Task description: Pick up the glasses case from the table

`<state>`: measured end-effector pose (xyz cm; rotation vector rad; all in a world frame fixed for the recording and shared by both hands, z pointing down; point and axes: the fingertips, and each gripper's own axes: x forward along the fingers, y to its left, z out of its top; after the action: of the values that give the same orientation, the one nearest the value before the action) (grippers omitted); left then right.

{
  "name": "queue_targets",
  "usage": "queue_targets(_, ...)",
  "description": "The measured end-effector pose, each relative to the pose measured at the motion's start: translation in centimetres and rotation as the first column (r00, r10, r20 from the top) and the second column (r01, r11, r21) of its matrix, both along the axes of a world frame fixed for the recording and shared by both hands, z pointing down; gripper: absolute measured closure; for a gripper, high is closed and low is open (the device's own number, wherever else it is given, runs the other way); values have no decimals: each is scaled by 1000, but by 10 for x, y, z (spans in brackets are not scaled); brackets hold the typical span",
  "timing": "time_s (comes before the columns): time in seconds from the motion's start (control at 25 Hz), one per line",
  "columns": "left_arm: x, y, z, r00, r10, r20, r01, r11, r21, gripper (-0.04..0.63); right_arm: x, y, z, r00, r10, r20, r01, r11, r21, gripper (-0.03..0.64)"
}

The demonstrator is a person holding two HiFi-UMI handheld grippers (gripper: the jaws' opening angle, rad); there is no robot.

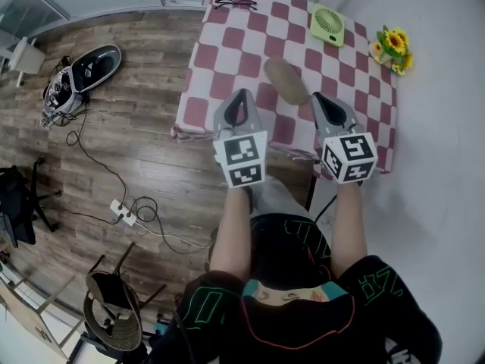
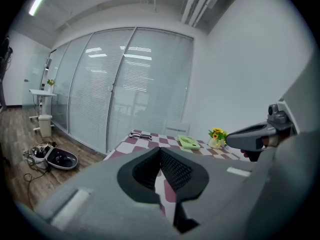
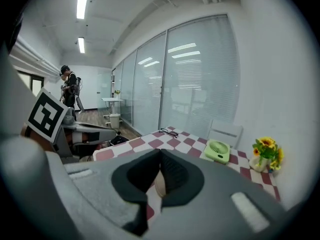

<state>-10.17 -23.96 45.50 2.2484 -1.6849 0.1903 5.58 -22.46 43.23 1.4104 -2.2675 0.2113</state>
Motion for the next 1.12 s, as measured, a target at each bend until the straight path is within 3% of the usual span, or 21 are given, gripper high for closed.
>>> queue_targets(0.52, 21, -49, 52, 999, -9, 32, 13, 992, -127, 586, 0, -70, 73, 993, -109, -50, 95, 970, -224, 612)
queue_targets(0.6, 22, -53, 60, 999, -17, 33, 22, 990, -142, 586, -4, -75, 87, 987, -151, -52, 130, 950, -285, 478)
queue_targets(0.8, 18, -56, 76, 998, -50, 34, 55, 982, -183, 586, -17, -75, 120, 966, -251, -54, 204, 878, -432, 339)
queue_targets(1.12, 25, -63, 83, 995, -57, 77, 72, 975, -209, 586, -26, -93, 150, 937, -343, -73, 250, 798, -549, 265)
